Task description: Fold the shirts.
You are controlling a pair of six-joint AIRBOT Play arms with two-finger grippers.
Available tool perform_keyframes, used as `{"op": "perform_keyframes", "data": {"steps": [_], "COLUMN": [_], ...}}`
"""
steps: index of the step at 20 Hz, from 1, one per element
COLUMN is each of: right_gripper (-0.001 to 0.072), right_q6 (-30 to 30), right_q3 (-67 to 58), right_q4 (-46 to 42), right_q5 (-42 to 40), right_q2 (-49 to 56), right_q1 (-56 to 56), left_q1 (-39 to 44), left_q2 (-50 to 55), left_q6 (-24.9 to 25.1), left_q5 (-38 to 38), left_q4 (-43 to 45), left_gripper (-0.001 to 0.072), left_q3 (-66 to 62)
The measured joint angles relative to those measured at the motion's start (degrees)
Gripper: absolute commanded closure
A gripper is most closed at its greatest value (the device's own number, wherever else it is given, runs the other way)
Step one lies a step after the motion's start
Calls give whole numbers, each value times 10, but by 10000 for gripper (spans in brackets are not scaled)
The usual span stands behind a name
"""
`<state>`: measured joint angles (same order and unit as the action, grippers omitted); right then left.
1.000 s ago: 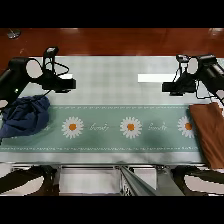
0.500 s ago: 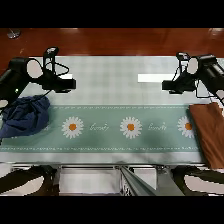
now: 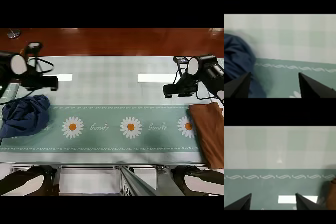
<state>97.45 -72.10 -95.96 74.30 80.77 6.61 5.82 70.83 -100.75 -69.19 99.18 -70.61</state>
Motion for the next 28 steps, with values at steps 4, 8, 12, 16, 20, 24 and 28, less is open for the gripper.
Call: {"op": "perform_keyframes", "data": {"steps": [4,8,12,16,20,24,28], "right_gripper": [90,90,90,90,91,91,91], "right_q6": [-12,-16,-17,-21,-26,-27,-26], "right_q3": [62,123,143,147,118,75,60], "right_q4": [49,135,196,246,246,207,171], "right_q5": [-43,-123,-162,-187,-203,-210,-196], "right_q2": [-52,-97,-111,-122,-178,-285,-403], "right_q1": [0,0,0,0,0,0,0], "left_q1": [-125,-218,-237,-231,-228,-214,-183], "left_q2": [-22,1,60,93,50,-71,-183], "left_q6": [-31,-43,-47,-3,81,135,153], "left_q5": [7,66,96,84,59,72,85], "left_q4": [48,-13,-49,-86,-194,-327,-397], "left_gripper": [8,8,13,686,686,686,686], "left_q3": [46,115,144,137,70,-5,-79]}}
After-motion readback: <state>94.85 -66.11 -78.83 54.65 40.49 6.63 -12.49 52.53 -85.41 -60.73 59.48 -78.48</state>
